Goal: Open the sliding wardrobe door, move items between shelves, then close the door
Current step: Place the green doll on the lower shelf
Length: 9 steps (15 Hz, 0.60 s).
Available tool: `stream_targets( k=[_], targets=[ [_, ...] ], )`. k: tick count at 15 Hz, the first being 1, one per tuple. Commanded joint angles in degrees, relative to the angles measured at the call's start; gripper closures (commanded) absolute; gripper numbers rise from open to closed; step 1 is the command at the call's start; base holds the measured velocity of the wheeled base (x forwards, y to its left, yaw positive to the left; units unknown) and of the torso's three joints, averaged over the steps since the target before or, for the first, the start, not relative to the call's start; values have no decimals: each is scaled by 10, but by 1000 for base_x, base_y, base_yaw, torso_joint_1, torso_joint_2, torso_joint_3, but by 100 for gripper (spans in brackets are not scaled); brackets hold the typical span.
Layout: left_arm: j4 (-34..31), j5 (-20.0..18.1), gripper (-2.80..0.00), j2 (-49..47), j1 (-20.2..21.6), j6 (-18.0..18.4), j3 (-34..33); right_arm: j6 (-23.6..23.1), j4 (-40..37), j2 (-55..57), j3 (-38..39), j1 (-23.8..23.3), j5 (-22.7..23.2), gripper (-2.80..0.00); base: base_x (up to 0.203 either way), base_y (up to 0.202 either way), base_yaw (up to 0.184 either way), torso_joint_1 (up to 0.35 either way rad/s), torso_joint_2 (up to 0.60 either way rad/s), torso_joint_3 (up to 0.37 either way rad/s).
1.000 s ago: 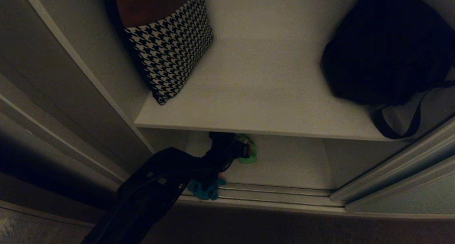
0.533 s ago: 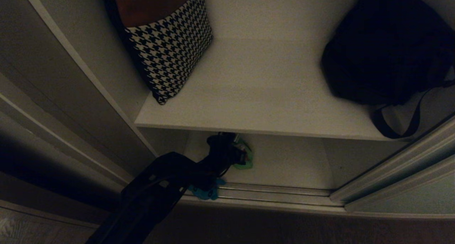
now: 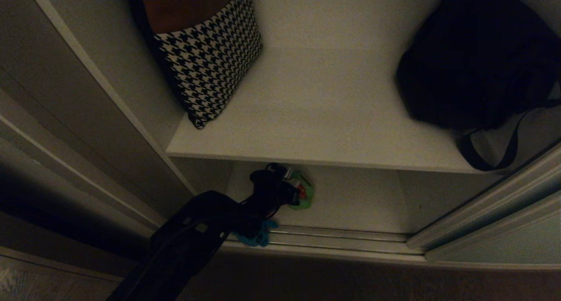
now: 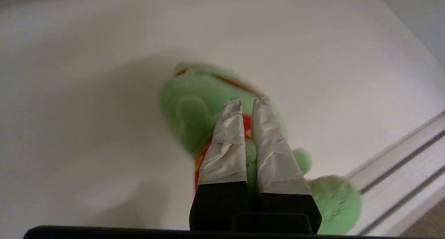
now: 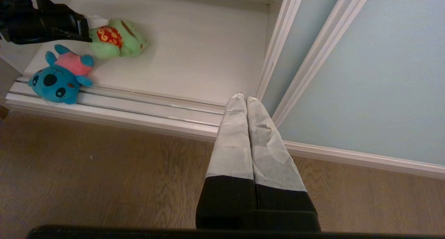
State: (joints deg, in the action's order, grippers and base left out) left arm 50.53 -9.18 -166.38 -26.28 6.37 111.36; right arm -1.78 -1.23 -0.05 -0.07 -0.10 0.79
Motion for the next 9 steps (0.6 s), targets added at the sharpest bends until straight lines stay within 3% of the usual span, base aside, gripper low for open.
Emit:
stream_targets(
  k=[1,9],
  targets=[
    [6,-13,0,-10,0,10,0,0,0,0,0,0,0,0,0,0,0,0,0,0],
    [65,-15,0,-21,3,29,1,-1,0,0,1,0,0,0,0,0,0,0,0,0]
  ],
)
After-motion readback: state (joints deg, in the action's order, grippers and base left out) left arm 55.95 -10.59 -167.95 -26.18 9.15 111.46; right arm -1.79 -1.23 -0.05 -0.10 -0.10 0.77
